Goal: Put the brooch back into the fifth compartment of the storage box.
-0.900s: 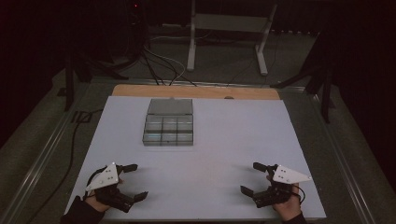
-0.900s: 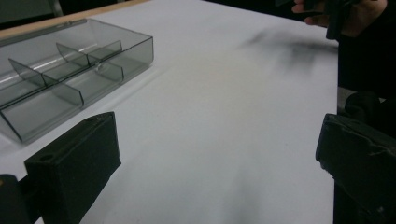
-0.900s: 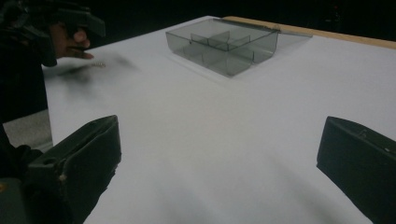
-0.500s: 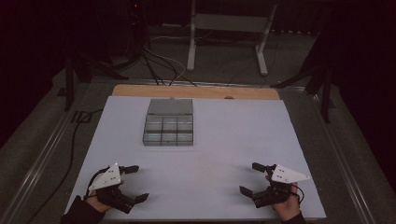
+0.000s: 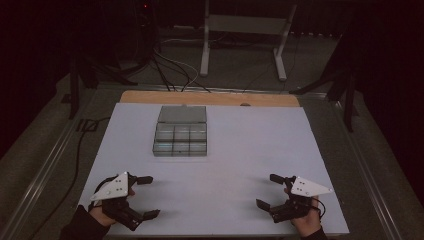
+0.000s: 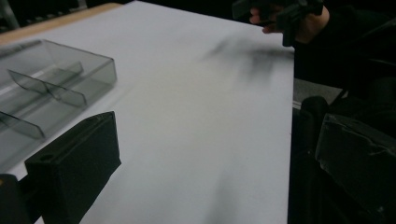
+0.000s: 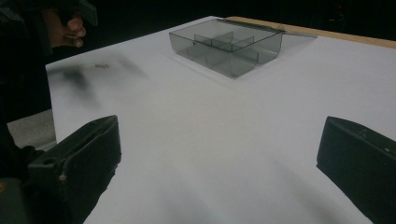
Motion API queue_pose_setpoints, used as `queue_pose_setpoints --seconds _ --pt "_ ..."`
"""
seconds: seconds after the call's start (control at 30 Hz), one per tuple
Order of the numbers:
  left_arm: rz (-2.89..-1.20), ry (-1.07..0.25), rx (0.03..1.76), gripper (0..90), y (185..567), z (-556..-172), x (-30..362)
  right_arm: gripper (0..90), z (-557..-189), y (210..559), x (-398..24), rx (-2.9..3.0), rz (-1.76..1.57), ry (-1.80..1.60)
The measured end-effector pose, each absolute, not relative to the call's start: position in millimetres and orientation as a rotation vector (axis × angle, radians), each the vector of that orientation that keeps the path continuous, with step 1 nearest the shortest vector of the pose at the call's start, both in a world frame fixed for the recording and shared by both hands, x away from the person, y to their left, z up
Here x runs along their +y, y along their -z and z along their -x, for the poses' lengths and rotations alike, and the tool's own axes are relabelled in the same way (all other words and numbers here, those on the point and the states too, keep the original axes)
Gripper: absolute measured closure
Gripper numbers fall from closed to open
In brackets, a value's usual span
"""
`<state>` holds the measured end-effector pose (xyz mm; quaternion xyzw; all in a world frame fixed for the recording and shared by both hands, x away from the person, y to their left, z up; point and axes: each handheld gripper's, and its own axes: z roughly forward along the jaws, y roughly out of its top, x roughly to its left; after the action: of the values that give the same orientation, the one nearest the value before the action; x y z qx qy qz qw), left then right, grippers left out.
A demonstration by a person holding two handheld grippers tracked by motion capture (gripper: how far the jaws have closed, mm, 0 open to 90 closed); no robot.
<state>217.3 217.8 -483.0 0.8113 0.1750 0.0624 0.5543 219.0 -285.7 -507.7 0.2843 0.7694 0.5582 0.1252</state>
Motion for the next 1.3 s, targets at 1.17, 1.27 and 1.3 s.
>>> queue_pose_setpoints --seconds 1.17,1.27,1.3 --pt "-2.0 -0.137 0.651 1.2 507.6 -246.5 283.3 0.0 -219.0 506.4 -285.9 2.244 -0.846 -1.636" --pt "-2.023 -0.123 0.7 1.9 511.5 -247.4 285.2 0.0 -219.1 506.3 -286.2 2.243 -0.848 -1.64" --pt "-2.04 -0.11 0.709 1.9 512.8 -247.8 285.4 0.0 -219.0 506.3 -286.1 2.245 -0.848 -1.636"
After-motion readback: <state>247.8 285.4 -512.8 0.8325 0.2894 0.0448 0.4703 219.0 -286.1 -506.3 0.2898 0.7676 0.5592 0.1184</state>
